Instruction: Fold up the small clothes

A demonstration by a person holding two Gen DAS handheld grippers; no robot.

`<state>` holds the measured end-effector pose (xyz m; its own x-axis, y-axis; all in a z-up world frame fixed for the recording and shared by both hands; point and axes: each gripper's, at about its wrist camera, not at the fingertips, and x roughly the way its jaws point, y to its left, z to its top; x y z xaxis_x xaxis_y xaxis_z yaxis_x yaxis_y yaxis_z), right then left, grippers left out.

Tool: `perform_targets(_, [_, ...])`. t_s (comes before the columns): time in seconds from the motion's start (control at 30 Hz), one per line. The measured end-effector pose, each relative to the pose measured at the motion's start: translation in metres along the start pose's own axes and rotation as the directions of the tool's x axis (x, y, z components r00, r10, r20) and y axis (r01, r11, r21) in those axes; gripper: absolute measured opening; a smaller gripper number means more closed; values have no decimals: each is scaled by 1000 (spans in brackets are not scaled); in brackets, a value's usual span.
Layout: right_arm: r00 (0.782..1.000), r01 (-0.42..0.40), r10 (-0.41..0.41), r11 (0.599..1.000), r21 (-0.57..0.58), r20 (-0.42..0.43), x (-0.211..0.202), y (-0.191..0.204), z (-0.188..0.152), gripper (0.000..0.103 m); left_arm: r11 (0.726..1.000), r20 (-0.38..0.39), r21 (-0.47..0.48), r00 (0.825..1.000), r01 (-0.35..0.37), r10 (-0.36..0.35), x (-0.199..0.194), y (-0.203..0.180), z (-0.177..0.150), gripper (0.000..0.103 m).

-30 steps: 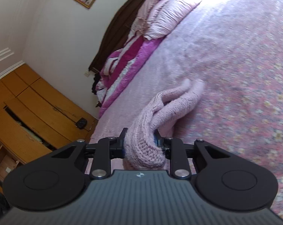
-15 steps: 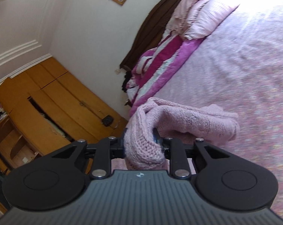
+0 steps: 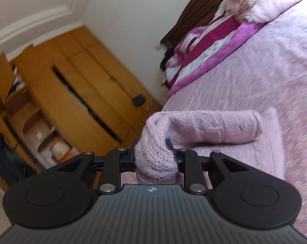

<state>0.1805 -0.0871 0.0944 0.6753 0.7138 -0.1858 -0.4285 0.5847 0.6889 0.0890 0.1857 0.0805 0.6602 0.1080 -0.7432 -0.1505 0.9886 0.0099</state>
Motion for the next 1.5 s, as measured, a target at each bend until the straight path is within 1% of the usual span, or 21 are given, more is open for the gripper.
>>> perform_targets(0.1, [996, 16, -20, 998, -56, -87, 28, 12, -23, 27, 1000, 1, -19, 1000, -11, 11, 1, 9, -2, 76])
perform_targets(0.17, [988, 37, -49, 996, -86, -145, 46, 15, -39, 27, 1000, 5, -26, 1000, -13, 13, 1, 15, -2, 76])
perform_targets(0.27, [972, 74, -102, 988, -134, -212, 69, 20, -65, 31, 999, 25, -42, 1000, -10, 11, -1, 22, 0, 76])
perform_targets(0.33, [968, 65, -101, 985, -160, -229, 72, 27, -80, 40, 998, 48, -58, 999, 5, -2, -3, 26, 3, 76])
perform_targets(0.37, [969, 61, -101, 983, -175, -227, 71, 32, -84, 44, 998, 61, -64, 998, 15, -11, -4, 27, 5, 76])
perform_targets(0.43, [971, 51, -92, 982, -182, -222, 68, 39, -90, 57, 997, 87, -67, 996, 37, -31, -7, 27, 11, 76])
perform_targets(0.53, [973, 40, -76, 986, -163, -216, 57, 44, -93, 59, 995, 127, -57, 989, 80, -73, -8, 19, 22, 76])
perform_targets(0.67, [977, 71, -102, 983, -168, -187, 34, 45, -85, 60, 987, 153, -27, 977, 156, -150, -4, -1, 36, 76])
perform_targets(0.73, [979, 95, -124, 981, -171, -162, 4, 48, -84, 68, 981, 155, -8, 969, 195, -192, 2, -13, 43, 76])
perform_targets(0.8, [981, 132, -154, 976, -174, -118, -16, 47, -80, 70, 973, 153, 26, 960, 231, -232, 10, -28, 49, 76])
perform_targets(0.87, [979, 171, -186, 971, -169, -78, -37, 42, -77, 71, 966, 145, 70, 955, 251, -258, 20, -43, 54, 76])
perform_targets(0.93, [973, 215, -226, 962, -169, -45, -48, 34, -72, 71, 958, 135, 130, 952, 257, -274, 32, -61, 58, 76])
perform_targets(1.0, [964, 259, -266, 952, -162, -22, -60, 26, -68, 71, 956, 134, 179, 957, 231, -257, 44, -77, 59, 76])
perform_targets(1.1, [951, 306, -310, 944, -122, -13, -69, 7, -63, 71, 949, 140, 247, 962, 197, -236, 62, -97, 60, 76])
perform_targets(1.17, [944, 327, -330, 940, -92, -11, -77, -4, -63, 71, 945, 127, 269, 966, 184, -224, 74, -105, 63, 76])
perform_targets(1.27, [937, 347, -349, 935, -68, -14, -76, -18, -60, 71, 936, 113, 297, 967, 188, -230, 87, -109, 66, 74])
perform_targets(1.33, [934, 353, -355, 934, -62, -26, -72, -26, -63, 72, 931, 90, 310, 969, 192, -230, 95, -110, 65, 49])
perform_targets(1.37, [934, 355, -357, 933, -59, -33, -71, -29, -64, 72, 930, 71, 311, 971, 196, -229, 100, -108, 66, 27])
perform_targets(1.4, [934, 353, -355, 934, -54, -39, -68, -33, -65, 72, 934, 62, 304, 974, 189, -218, 104, -107, 65, 25])
perform_targets(1.43, [936, 347, -349, 937, -45, -46, -65, -38, -66, 72, 938, 63, 288, 974, 193, -220, 105, -103, 66, 24])
perform_targets(1.5, [939, 338, -339, 941, -33, -55, -61, -43, -67, 74, 946, 71, 237, 968, 219, -242, 102, -89, 72, 22])
